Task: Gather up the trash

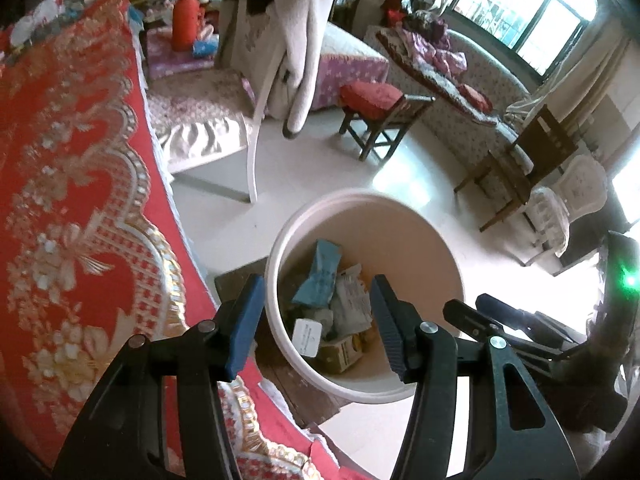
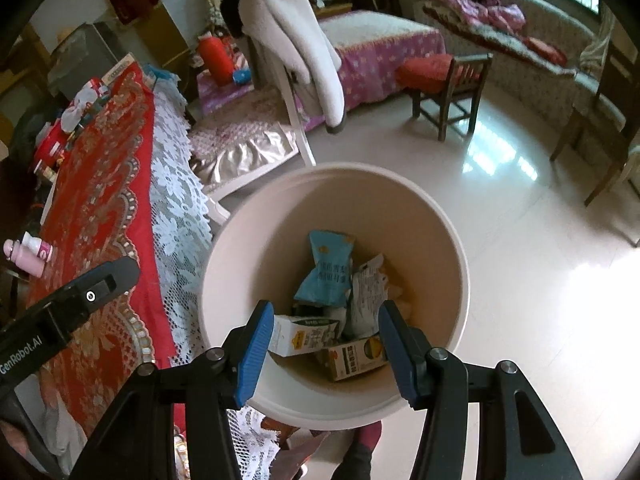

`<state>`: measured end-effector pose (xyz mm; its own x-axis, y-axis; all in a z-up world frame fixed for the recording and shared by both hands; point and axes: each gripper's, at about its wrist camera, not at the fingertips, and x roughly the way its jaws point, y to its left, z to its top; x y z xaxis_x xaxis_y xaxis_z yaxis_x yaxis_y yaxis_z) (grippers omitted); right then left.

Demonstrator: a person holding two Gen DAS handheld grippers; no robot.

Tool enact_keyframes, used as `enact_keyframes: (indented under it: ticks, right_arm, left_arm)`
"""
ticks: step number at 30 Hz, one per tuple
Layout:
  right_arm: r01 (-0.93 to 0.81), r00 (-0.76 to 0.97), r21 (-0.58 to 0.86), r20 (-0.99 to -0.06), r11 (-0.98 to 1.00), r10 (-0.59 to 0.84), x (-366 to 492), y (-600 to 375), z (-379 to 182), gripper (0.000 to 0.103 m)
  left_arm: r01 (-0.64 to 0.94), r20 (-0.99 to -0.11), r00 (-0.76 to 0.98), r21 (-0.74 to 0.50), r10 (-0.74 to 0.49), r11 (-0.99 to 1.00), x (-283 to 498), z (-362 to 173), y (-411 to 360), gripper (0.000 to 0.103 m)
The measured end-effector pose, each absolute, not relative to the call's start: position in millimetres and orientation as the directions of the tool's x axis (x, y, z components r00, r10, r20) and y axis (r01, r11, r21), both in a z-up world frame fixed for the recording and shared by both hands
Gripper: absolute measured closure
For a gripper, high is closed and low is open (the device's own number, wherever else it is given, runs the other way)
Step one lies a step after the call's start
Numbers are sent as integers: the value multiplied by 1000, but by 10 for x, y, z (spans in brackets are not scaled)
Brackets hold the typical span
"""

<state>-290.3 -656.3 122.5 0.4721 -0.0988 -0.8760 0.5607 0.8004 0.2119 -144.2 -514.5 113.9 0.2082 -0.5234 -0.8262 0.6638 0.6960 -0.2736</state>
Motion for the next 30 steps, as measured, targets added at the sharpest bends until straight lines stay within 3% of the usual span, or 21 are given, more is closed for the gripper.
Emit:
enact_keyframes:
  ticks: [16,30]
  right_arm:
    - [602,558,134,-775,787,-295,-3157,-6103,1931,51]
    - [661,586,96,-686,744,-431,-3396,-5912,2289,49]
  left_arm:
    - [769,-736,310,-179,-602,614,-1662,1732,-4751,50]
    - [781,-679,346,-174,-647,600,-1751,1881,-4502,50]
